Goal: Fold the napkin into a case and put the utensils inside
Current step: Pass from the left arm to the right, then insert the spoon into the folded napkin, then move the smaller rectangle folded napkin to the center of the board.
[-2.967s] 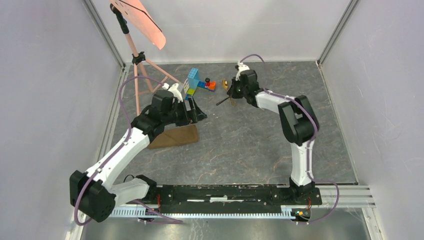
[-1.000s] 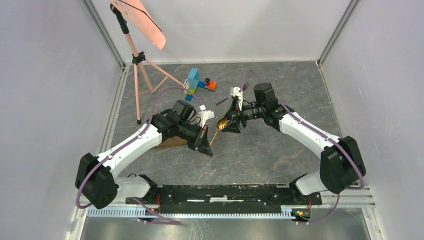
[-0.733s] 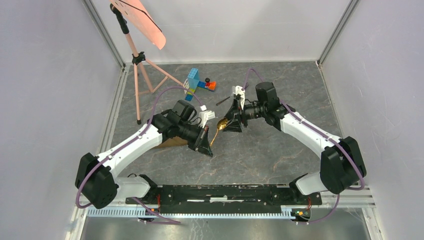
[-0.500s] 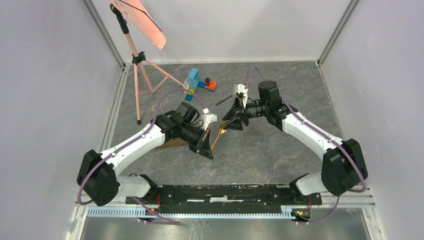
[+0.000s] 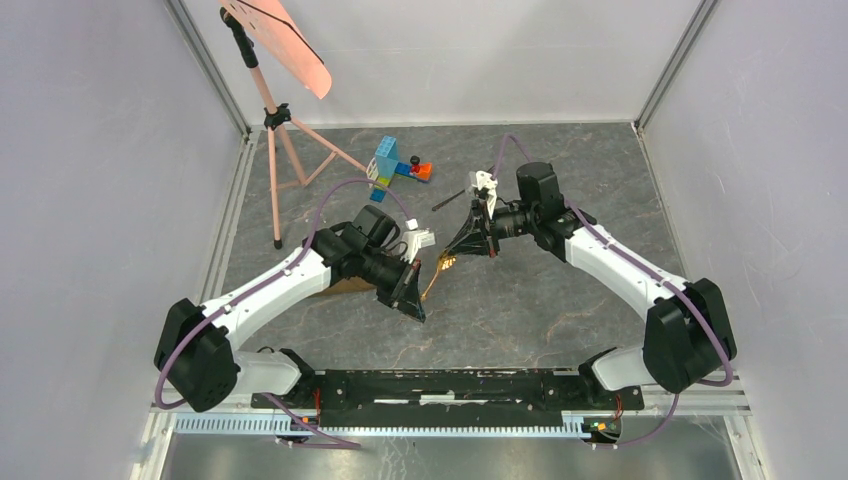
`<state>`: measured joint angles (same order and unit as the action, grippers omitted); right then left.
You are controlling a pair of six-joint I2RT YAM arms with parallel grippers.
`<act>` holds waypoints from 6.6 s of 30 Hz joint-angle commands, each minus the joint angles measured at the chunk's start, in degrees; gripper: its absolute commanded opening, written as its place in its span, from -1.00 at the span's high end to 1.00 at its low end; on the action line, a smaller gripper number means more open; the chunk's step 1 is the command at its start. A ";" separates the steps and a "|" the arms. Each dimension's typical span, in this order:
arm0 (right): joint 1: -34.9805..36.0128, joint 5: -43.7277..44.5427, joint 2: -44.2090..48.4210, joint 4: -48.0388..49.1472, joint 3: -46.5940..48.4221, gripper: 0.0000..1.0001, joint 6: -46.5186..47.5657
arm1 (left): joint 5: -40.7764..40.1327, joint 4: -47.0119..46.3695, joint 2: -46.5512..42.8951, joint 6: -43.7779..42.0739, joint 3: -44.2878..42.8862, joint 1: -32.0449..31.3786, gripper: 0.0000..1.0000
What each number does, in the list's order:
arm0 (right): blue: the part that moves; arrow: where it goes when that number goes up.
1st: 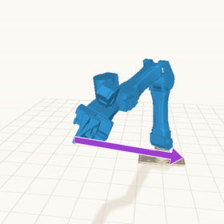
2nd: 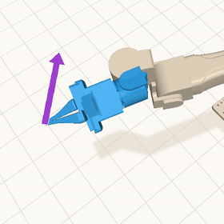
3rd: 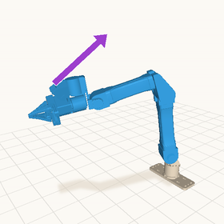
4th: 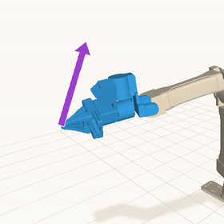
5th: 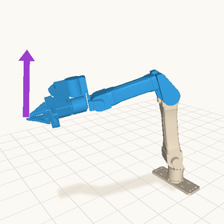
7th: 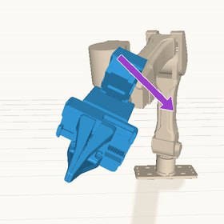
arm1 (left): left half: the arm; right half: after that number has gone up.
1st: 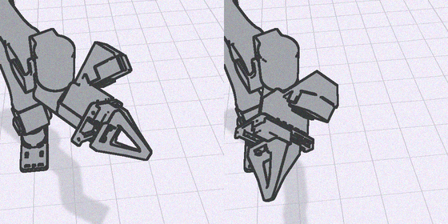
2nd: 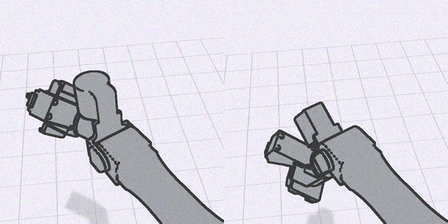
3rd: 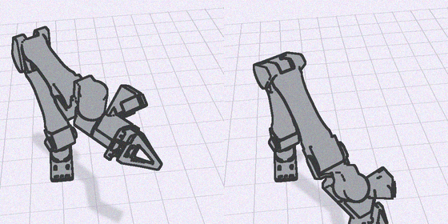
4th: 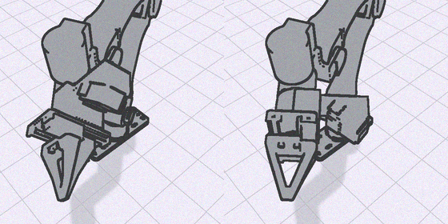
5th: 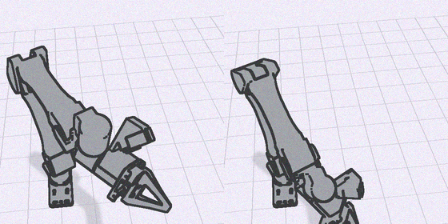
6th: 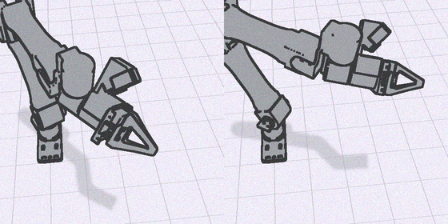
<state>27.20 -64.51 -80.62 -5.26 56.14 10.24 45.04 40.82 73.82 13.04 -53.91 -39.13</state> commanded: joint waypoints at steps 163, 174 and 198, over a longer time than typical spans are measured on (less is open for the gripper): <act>22.37 52.08 -43.46 18.52 30.56 -0.35 -31.83 | -41.60 -16.65 -17.02 14.13 13.52 48.08 -0.90; 23.18 53.95 -48.31 18.29 31.47 -0.01 -35.05 | -35.14 -20.05 -17.12 14.16 14.45 46.39 -0.87; 25.13 66.96 -22.17 16.50 4.02 -0.30 -31.54 | -27.49 -22.26 -17.50 13.86 14.22 45.97 -0.78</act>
<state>54.52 -2.24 -109.40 17.50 59.11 -32.42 13.19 22.06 57.67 29.80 -39.31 7.25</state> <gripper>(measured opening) 0.555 0.891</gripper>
